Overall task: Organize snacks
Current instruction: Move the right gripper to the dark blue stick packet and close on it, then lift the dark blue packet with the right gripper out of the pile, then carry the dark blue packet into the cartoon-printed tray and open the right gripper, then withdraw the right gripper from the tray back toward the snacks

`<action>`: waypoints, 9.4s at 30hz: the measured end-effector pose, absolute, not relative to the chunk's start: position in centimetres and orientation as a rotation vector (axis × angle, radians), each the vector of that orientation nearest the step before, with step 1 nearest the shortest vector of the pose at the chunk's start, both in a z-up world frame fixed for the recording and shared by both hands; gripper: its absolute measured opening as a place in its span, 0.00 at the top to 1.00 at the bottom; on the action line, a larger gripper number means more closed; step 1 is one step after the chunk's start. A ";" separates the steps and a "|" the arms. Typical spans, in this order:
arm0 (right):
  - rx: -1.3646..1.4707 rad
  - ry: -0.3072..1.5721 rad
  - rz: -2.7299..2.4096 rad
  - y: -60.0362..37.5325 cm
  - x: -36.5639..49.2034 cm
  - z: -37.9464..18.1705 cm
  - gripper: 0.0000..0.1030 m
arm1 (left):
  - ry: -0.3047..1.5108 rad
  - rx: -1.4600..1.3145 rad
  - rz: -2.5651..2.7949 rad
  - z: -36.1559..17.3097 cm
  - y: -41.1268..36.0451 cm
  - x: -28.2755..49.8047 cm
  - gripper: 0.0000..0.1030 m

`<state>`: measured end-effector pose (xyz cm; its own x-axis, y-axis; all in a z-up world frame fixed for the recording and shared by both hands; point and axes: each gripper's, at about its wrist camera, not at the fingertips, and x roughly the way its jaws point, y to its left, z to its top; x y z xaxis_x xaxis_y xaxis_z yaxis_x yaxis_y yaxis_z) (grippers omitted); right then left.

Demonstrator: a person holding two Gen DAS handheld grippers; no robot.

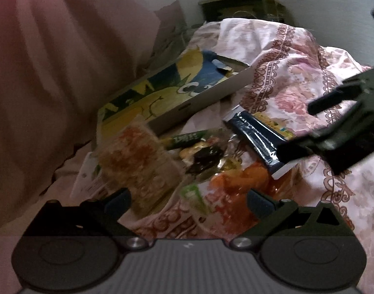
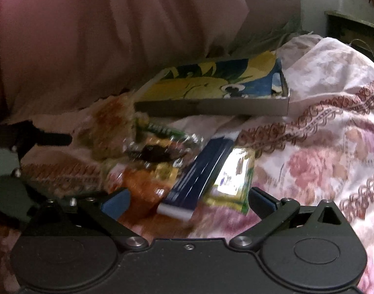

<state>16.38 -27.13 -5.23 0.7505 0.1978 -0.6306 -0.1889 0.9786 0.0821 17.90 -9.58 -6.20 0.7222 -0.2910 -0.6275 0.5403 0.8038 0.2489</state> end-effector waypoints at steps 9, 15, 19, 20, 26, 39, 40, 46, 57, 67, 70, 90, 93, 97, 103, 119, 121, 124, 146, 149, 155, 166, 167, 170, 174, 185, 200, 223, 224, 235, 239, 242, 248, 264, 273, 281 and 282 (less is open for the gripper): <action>0.081 0.709 0.192 -28.1 19.7 -6.8 0.11 | 0.625 0.499 -0.531 -7.4 -11.7 18.7 0.00; 0.076 0.724 0.211 -28.1 20.1 -7.7 0.20 | 0.612 0.550 -0.597 -7.9 -12.8 18.7 0.00; 0.094 0.738 0.223 -28.3 20.3 -8.1 0.26 | 0.619 0.580 -0.662 -8.1 -13.5 19.0 0.00; 0.096 0.741 0.223 -28.3 20.4 -8.2 0.28 | 0.622 0.587 -0.675 -8.1 -13.6 19.1 0.00; 0.089 0.732 0.225 -28.2 20.8 -8.6 0.28 | 0.612 0.641 -0.727 -8.4 -14.3 19.2 0.00; 0.042 0.714 0.225 -27.4 21.3 -8.9 0.30 | 0.662 0.687 -0.774 -9.2 -14.5 19.6 0.05; 0.030 0.711 0.218 -27.3 21.3 -8.9 0.32 | 0.659 0.689 -0.775 -9.2 -14.5 19.5 0.06; 0.003 0.716 0.199 -27.4 21.0 -8.7 0.58 | 0.652 0.704 -0.786 -9.0 -14.4 19.2 0.11; 0.050 0.743 0.202 -28.3 20.7 -8.3 0.62 | 0.655 0.706 -0.821 -8.0 -14.3 19.3 0.23; 0.066 0.747 0.201 -29.0 21.0 -8.4 0.63 | 0.695 0.779 -0.868 -8.9 -15.6 19.9 0.16; 0.067 0.745 0.204 -29.0 21.0 -8.5 0.63 | 0.708 0.782 -0.865 -9.1 -15.5 19.9 0.15; 0.022 0.722 0.202 -28.5 20.9 -8.8 0.51 | 0.684 0.820 -0.818 -9.4 -15.5 19.0 0.19; 0.010 0.718 0.196 -28.3 20.8 -8.9 0.53 | 0.680 0.816 -0.817 -9.4 -15.4 19.0 0.21; 0.003 0.714 0.193 -28.2 20.7 -8.9 0.60 | 0.664 0.803 -0.805 -9.2 -15.1 18.6 0.26; 0.009 0.719 0.198 -28.2 20.4 -8.6 0.64 | 0.640 0.746 -0.739 -8.9 -14.2 17.6 0.36; 0.006 0.725 0.218 -28.2 18.8 -7.8 0.66 | 0.776 0.487 -0.529 -7.5 -12.2 16.9 0.37; 0.015 0.723 0.228 -28.2 18.5 -7.6 0.67 | 0.821 0.426 -0.523 -7.2 -11.7 17.3 0.37; 0.015 0.722 0.238 -28.2 18.2 -7.3 0.67 | 0.912 0.339 -0.529 -7.4 -11.1 18.0 0.38; -0.156 0.699 0.204 -26.1 19.3 -8.8 0.74 | 0.996 0.399 -0.507 -7.8 -12.5 19.2 0.39; -0.178 0.692 0.202 -26.0 18.7 -8.5 0.76 | 1.025 0.358 -0.502 -7.3 -12.4 19.3 0.41; -0.156 0.685 0.195 -26.6 17.8 -7.7 0.78 | 1.048 0.232 -0.517 -6.3 -11.2 19.5 0.41; -0.048 0.645 0.193 -28.2 16.7 -5.8 0.78 | 0.984 0.132 -0.527 -4.4 -10.5 18.8 0.41; -0.045 0.636 0.193 -28.3 16.7 -5.7 0.78 | 0.968 0.131 -0.523 -4.1 -10.6 19.0 0.41; -0.038 0.604 0.193 -28.6 16.7 -5.3 0.78 | 0.932 0.127 -0.509 -3.3 -11.0 19.5 0.41; -0.014 0.559 0.188 -29.1 17.1 -4.7 0.78 | 0.889 0.095 -0.480 -2.2 -11.3 21.1 0.41; 0.018 0.455 0.187 -29.6 22.1 -2.1 0.78 | 0.761 0.027 -0.389 0.8 -12.2 30.0 0.40; 0.042 0.436 0.154 -30.2 35.1 -1.8 0.78 | 0.717 -0.056 -0.267 -1.0 -12.7 42.6 0.40; 0.045 0.593 0.139 -29.2 40.1 -6.0 0.77 | 0.846 0.006 -0.178 -4.8 -13.6 45.5 0.37; 0.051 0.595 0.138 -29.3 40.2 -6.0 0.77 | 0.850 0.003 -0.177 -4.9 -13.6 45.5 0.36; 0.038 0.581 0.134 -29.7 39.1 -6.0 0.59 | 0.855 -0.018 -0.158 -4.9 -13.7 45.5 0.23; 0.030 0.554 0.123 -30.3 38.1 -5.2 0.40 | 0.829 -0.052 -0.147 -4.3 -13.0 44.9 0.15; 0.016 0.519 0.120 -30.9 36.8 -4.2 0.32 | 0.795 -0.075 -0.140 -3.6 -12.5 44.1 0.10; -0.008 0.431 0.124 -31.8 33.0 -1.6 0.16 | 0.728 -0.112 -0.140 -1.1 -11.4 41.1 0.03; -0.028 0.333 0.159 -32.3 20.7 3.6 0.01 | 0.561 -0.048 -0.214 5.5 -8.5 28.7 0.00; -0.031 0.343 0.164 -31.1 14.0 3.4 0.01 | 0.548 -0.031 -0.226 5.5 -7.0 21.9 0.00; -0.017 0.422 0.147 -30.3 9.9 1.9 0.01 | 0.581 0.000 -0.229 4.1 -5.7 17.9 0.00; -0.004 0.431 0.145 -30.3 9.6 1.7 0.01 | 0.589 0.006 -0.231 3.9 -5.6 17.5 0.00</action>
